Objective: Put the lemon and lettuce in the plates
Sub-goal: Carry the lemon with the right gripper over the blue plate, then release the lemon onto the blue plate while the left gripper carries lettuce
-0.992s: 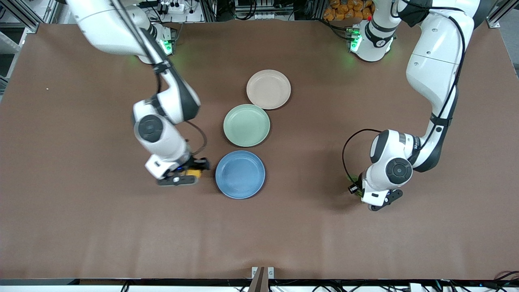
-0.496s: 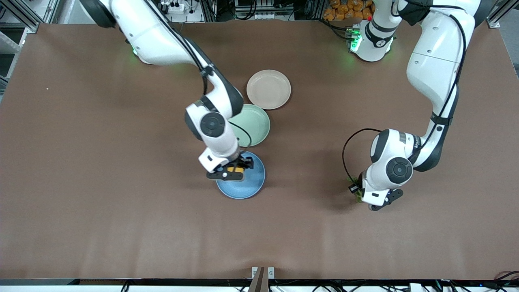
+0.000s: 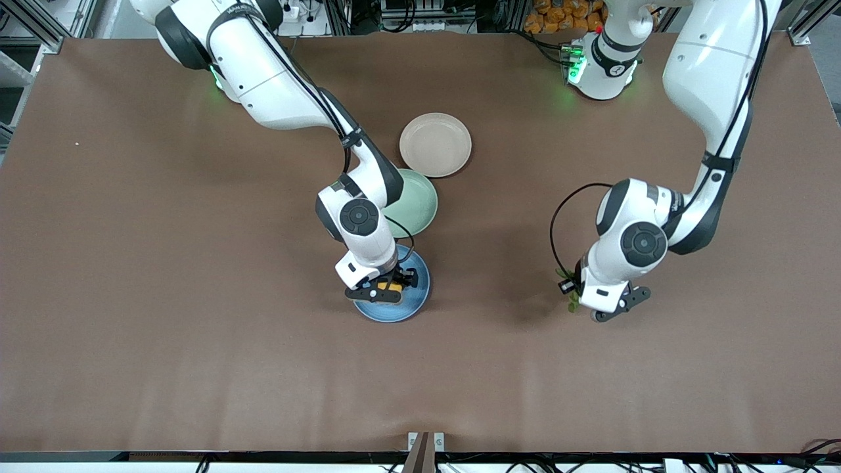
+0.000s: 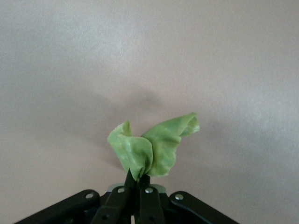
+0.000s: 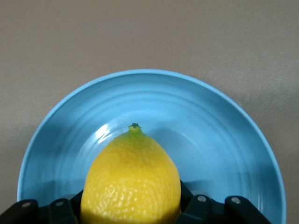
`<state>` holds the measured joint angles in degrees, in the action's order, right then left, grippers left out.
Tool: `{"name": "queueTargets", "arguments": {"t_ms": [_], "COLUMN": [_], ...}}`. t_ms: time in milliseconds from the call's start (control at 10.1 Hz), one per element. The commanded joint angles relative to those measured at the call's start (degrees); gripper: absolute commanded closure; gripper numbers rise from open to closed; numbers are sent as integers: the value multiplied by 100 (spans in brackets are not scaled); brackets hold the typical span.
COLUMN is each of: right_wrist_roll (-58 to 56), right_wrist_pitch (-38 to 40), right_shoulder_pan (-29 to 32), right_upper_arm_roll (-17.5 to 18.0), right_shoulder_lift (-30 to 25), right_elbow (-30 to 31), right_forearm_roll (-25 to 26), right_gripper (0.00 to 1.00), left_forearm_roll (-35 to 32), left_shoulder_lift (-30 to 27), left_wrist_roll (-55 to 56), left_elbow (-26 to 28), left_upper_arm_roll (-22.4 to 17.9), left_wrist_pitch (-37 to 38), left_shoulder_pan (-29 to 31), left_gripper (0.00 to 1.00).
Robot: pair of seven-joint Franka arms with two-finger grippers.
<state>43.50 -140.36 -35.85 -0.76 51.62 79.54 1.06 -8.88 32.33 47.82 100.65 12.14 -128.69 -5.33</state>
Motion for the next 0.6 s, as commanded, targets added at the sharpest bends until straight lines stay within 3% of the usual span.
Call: {"name": "queueTargets", "arguments": {"t_ms": [0,198,298,496], "right_wrist_roll": [115,71,45,-217], "right_wrist_pitch": [79,167,620,1953], "right_shoulder_pan": [7,42,51,104], "right_upper_arm_roll": [-11,-12,-20,-12], "right_shoulder_lift": [68,15,-29,-64], "right_elbow": [-193,-193,-210,-805], "right_forearm_roll": [105,88,79,0], "right_gripper": [0,0,0,0], "left_forearm_roll": [-96,-96,-96,-96], "left_shoulder_lift": [-577,-596,-588,-579], "left_wrist_roll": [350,745,938,1404], "left_elbow": [568,561,561,622], "left_upper_arm_roll": [226,603,779,1174], "left_wrist_pitch": [124,353,362,597], "left_shoulder_pan": [6,-3,-3,-12], "left_gripper": [100,100,100,100]}}
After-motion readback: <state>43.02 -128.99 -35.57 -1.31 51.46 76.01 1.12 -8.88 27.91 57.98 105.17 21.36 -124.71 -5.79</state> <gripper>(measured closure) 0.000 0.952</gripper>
